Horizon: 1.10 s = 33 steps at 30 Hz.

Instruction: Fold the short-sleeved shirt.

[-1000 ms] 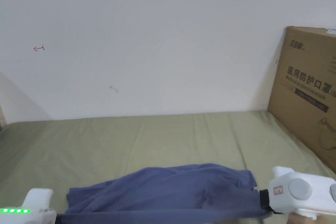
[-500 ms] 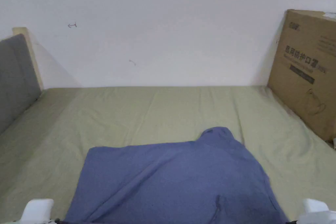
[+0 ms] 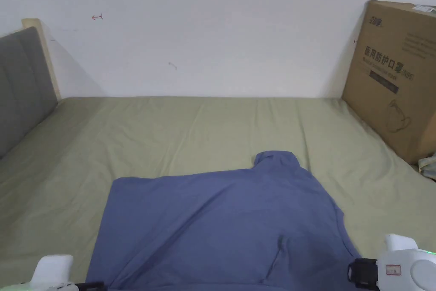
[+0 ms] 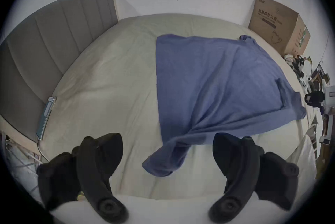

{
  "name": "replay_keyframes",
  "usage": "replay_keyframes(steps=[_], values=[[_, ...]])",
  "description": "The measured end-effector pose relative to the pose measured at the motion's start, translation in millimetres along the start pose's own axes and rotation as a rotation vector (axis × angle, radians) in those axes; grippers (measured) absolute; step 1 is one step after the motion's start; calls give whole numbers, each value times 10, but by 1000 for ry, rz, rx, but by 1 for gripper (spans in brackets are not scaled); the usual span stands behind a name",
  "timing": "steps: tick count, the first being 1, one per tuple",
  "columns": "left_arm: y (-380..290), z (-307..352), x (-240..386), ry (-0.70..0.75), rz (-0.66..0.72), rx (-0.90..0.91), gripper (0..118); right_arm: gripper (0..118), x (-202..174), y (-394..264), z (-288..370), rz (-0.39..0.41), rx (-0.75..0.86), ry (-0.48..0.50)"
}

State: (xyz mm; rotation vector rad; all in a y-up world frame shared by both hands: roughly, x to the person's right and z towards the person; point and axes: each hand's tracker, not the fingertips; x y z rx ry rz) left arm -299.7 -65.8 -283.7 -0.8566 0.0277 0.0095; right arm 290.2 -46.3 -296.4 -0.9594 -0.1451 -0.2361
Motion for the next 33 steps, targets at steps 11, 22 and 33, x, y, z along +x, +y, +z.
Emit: replay_keyframes(steps=[11, 22, 33], values=[[402, 275, 457, -107, 57, 72, 0, 0, -547, 271, -18, 113, 65, 107], [857, -398, 413, -127, 65, -37, 0, 0, -930, 596, -510, 146, 27, 125], [2210, -1968, 208, -33, 115, -140, 114, 0, -1325, 1301, -1195, 155, 20, 180]])
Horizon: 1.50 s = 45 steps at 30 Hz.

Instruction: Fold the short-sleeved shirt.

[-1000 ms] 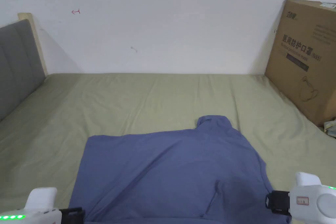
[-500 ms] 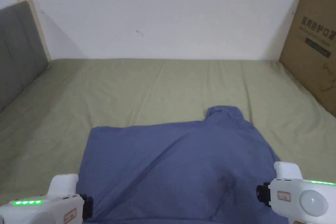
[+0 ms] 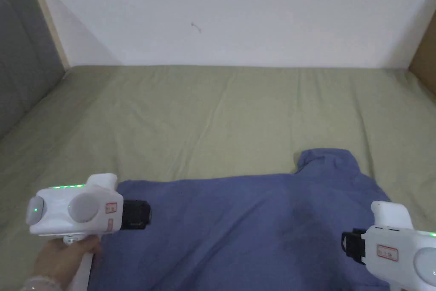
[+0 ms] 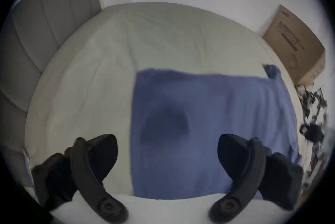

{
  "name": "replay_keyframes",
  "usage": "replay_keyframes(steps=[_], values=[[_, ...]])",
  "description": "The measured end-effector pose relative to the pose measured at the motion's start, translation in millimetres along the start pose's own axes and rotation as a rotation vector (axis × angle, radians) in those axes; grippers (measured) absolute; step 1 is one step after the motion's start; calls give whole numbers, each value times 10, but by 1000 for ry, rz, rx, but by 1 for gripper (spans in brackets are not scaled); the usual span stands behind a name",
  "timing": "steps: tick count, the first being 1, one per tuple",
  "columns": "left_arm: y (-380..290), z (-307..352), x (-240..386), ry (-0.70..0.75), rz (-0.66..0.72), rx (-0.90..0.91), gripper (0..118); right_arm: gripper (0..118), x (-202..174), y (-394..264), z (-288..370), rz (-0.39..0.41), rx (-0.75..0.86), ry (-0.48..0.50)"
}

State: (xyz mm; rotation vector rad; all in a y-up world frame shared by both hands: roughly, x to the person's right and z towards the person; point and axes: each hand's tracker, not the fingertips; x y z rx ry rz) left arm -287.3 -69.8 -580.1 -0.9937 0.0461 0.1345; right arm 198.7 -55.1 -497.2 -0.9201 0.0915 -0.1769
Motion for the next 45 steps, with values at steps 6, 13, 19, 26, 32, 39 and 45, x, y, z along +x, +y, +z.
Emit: replay_keyframes(steps=[6, 13, 19, 26, 32, 39, 45], values=[[507, -500, -121, 69, 44, -14, 110, 0, 68, -1, -166, -8, -10, 9], [612, -854, -155, 74, 121, -41, 94, 0, 174, -76, -355, 4, -55, -13], [573, -839, -51, 141, 47, -27, 52, 0, 246, -148, -369, -34, -74, -10], [636, -659, 79, 133, -61, -34, 0, 0, 364, 143, -299, -58, -49, 12], [685, -459, 70, 105, -68, 3, 0, 74, 616, 934, -573, 35, -58, -44], [817, -310, 72, 79, -107, 33, 0, 79, 1056, 1548, -1265, 18, -143, -219], [808, -307, 127, 91, -152, 39, 0, 74, 1048, 1479, -1575, 71, -191, -180]])
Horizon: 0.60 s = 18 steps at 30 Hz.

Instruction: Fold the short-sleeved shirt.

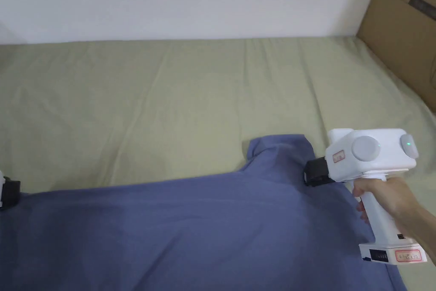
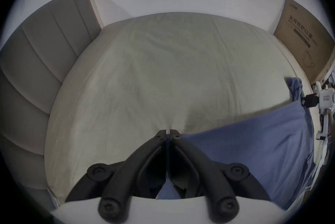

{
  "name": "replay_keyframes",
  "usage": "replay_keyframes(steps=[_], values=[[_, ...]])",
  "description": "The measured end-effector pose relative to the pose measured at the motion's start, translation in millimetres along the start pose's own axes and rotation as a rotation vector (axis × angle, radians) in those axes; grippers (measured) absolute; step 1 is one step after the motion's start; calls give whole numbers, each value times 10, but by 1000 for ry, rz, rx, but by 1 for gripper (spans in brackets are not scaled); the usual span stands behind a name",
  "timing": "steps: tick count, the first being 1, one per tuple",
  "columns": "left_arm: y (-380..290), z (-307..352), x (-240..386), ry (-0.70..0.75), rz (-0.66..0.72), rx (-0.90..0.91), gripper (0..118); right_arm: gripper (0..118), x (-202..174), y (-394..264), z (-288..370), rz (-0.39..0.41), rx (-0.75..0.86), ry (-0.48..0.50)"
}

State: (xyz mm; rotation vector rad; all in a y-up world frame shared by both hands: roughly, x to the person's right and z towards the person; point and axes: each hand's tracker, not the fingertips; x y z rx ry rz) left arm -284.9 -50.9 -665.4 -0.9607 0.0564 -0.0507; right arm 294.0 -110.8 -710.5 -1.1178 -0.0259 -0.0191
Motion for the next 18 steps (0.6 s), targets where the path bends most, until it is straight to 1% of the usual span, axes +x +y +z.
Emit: replay_keyframes(steps=[1, 2, 3, 4, 5, 7, 9, 11, 13, 15, 18], values=[[-7, 11, 19, 2, -10, 1, 0, 62, -4, 24, 34, -6, -1, 3], [-10, 28, 27, -1, -12, 3, 0, 47, -8, 10, 82, -3, 7, 9], [-10, 45, 25, -4, -6, 9, 0, 24, -31, 9, 129, 33, 16, 8], [-5, 67, 15, -11, 2, 13, 0, 5, -58, 17, 168, 58, 16, -10], [7, 103, 11, -10, 7, 9, 0, 5, -83, 27, 218, 84, 10, -89], [17, 220, 42, -6, 1, 21, 0, 4, -69, 17, 339, 68, -1, -38], [21, 394, 57, 22, -56, 45, 0, 4, -90, 21, 532, 59, 14, -24], [42, 587, 62, 10, -62, 57, 0, 4, -101, 35, 790, 31, 74, 30], [79, 780, 10, 12, -47, 81, 0, 4, -172, 46, 1064, 66, 117, 22], [115, 1081, -53, 17, -3, 125, 0, 4, -187, 69, 1405, 63, 151, 29], [148, 1460, -160, 29, -4, 172, 0, 4, -153, 79, 1878, 41, 216, 30]])
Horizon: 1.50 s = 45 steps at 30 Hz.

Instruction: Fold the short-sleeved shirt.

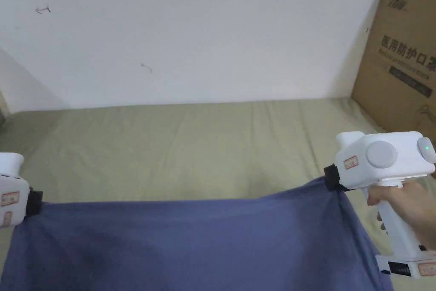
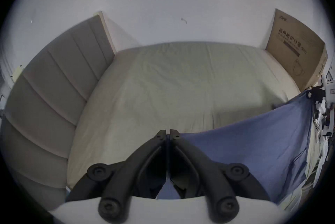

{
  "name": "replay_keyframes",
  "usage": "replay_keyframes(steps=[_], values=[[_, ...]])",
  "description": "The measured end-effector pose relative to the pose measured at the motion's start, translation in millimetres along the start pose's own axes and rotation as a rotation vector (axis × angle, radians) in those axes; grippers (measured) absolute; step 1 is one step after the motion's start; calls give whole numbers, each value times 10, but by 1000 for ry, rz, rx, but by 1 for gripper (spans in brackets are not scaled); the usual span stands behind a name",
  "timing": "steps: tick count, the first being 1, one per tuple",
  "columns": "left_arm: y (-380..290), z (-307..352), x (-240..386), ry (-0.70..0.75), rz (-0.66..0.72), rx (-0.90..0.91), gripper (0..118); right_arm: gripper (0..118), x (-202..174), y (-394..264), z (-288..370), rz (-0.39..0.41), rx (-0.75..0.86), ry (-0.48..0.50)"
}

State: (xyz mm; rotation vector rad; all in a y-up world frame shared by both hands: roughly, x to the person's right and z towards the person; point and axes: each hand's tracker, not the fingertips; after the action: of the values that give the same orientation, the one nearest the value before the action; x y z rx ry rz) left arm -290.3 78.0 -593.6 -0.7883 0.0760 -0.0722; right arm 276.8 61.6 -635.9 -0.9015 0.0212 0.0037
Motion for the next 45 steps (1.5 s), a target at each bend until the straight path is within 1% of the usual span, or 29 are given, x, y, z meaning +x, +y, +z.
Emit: replay_keyframes(steps=[2, 5, 7, 10, 11, 12, 15, 18, 20, 22, 23, 24, 25, 27, 28, 29, 31, 32, 33, 34, 35, 37, 38, 40, 41, 42, 43, 44, 45], values=[[93, 269, -71, 10, 4, 33, 0, 4, 19, 52, 347, -19, 44, 3], [303, 725, -156, 34, 38, 130, 0, 4, -10, 130, 940, -42, 144, -10], [474, 1025, -188, 44, 31, 189, 0, 4, -24, 215, 1312, -59, 207, -14], [749, 1465, -250, 60, 67, 284, 0, 4, -16, 393, 1832, -110, 296, 3], [842, 1613, -245, 90, 90, 325, 0, 4, -15, 456, 2004, -120, 321, 8], [937, 1732, -240, 110, 74, 356, 0, 4, -14, 526, 2152, -120, 350, 23], [1274, 2053, -232, 122, 78, 430, 0, 4, -32, 794, 2568, -129, 426, -4], [1677, 2230, -234, 144, 74, 476, 0, 4, -33, 1147, 2860, -142, 473, -20], [1946, 2307, -231, 175, 68, 512, 0, 4, -69, 1379, 2973, -161, 508, -55], [2190, 2365, -214, 216, 76, 573, 0, 4, -123, 1619, 3052, -165, 532, -54], [2339, 2377, -215, 219, 83, 550, 0, 4, -157, 1744, 3100, -164, 548, -58], [2461, 2390, -228, 226, 106, 562, 0, 4, -198, 1854, 3135, -162, 567, -57], [2578, 2397, -242, 224, 95, 576, 0, 4, -217, 1985, 3179, -158, 595, -68], [2759, 2408, -242, 221, 121, 616, 0, 4, -206, 2219, 3271, -221, 660, -61], [2855, 2405, -264, 214, 112, 610, 0, 4, -185, 2328, 3307, -261, 684, -38], [2912, 2391, -282, 192, 144, 637, 0, 4, -178, 2413, 3345, -290, 705, -27], [3012, 2324, -278, 189, 126, 629, 0, 4, -174, 2545, 3407, -309, 739, -32], [3043, 2284, -276, 184, 137, 647, 0, 4, -190, 2574, 3421, -300, 757, -27], [3061, 2241, -267, 188, 131, 645, 0, 4, -212, 2610, 3431, -274, 778, -37], [3060, 2189, -257, 186, 137, 660, 0, 4, -237, 2620, 3420, -270, 782, -57], [3072, 2103, -243, 181, 131, 665, 0, 4, -255, 2633, 3391, -243, 789, -75], [3014, 1922, -205, 180, 118, 659, 0, 4, -244, 2633, 3273, -244, 775, -76], [2987, 1797, -182, 188, 100, 657, 0, 4, -215, 2622, 3182, -234, 766, -70], [2862, 1522, -146, 176, 98, 667, 0, 4, -175, 2561, 2906, -243, 739, -70], [2801, 1349, -102, 192, 93, 633, 0, 4, -151, 2517, 2686, -209, 690, -81], [2743, 1202, -81, 184, 105, 639, 0, 4, -139, 2466, 2493, -197, 667, -83], [2670, 1034, -51, 171, 98, 636, 0, 4, -132, 2404, 2250, -186, 619, -110], [2592, 830, 10, 185, 80, 604, 0, 4, -114, 2330, 1978, -179, 576, -119], [2519, 641, 62, 193, 66, 577, 0, 4, -94, 2261, 1742, -181, 540, -109]])
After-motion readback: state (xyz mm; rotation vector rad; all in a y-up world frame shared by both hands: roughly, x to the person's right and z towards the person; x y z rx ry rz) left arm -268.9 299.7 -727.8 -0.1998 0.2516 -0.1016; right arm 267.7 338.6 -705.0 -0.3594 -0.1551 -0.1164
